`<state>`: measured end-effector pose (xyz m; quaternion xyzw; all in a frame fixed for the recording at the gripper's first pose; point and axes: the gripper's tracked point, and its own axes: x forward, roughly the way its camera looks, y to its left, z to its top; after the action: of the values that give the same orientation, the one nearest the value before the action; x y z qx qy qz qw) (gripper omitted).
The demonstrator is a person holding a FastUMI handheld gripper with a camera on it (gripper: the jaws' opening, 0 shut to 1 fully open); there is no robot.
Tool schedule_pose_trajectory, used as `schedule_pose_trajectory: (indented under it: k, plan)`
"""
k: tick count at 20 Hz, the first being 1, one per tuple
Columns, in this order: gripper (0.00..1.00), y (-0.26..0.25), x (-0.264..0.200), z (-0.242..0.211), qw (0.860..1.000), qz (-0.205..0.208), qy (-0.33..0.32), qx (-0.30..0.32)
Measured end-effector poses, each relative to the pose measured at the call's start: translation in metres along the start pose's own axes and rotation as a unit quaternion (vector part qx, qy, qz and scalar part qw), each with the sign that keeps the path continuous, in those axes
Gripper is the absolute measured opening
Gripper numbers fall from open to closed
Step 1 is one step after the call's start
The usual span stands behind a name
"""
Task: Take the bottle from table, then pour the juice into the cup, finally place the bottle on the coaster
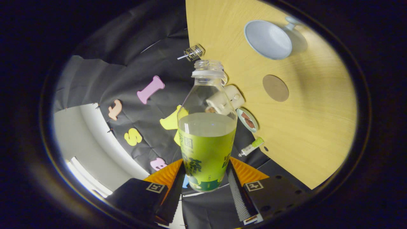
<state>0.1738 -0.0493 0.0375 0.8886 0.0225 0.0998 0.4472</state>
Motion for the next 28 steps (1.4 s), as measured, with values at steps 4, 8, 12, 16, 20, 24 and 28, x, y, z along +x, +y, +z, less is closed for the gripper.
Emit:
schedule_pose_trajectory:
  k: [4, 8, 12, 16, 20, 24, 28]
  plan:
    - [0.76, -0.015, -0.004, -0.001, 0.999, -0.015, 0.006, -0.051]
    - [0.76, -0.035, -0.013, -0.002, 0.986, -0.044, 0.009, -0.161]
    - [0.76, -0.054, -0.02, -0.006, 0.964, -0.073, 0.022, -0.254]
    - [0.76, -0.073, -0.032, -0.004, 0.91, -0.109, 0.029, -0.398]
    - [0.77, -0.082, -0.045, -0.004, 0.857, -0.139, 0.031, -0.496]
    - [0.77, -0.086, -0.05, -0.001, 0.803, -0.157, 0.037, -0.574]
    - [0.77, -0.091, -0.051, 0.003, 0.745, -0.178, 0.037, -0.642]
